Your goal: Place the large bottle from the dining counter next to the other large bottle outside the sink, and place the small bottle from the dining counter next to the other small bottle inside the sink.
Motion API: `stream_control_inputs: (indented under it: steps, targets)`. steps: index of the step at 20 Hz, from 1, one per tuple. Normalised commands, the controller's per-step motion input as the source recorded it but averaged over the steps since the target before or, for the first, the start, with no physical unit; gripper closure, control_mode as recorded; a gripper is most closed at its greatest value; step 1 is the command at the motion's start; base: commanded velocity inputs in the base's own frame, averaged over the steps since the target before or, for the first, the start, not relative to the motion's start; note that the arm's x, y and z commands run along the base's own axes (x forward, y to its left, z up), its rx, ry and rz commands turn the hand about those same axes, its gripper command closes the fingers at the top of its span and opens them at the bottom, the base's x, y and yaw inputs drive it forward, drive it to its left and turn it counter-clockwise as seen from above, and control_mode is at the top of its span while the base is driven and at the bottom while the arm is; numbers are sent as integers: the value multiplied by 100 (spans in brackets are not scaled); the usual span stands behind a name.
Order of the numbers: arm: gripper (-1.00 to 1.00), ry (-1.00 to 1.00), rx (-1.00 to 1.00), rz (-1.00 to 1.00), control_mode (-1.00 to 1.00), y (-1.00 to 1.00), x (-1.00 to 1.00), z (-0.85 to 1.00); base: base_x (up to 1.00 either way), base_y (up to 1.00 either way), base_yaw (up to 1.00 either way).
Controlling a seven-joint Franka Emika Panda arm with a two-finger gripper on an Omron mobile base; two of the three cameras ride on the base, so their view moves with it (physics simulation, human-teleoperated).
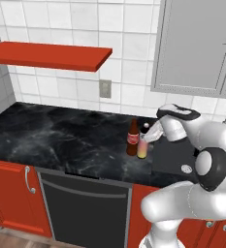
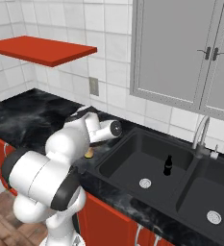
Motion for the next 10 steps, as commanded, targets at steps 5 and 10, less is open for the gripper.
stream_control_inputs:
  steps: [5,10]
  targets:
    - [100,-5,0,9,-100,-11,10,-25,0,0,0]
    - [100,-3,0,9,-100,-5,0,-32,0,0,0]
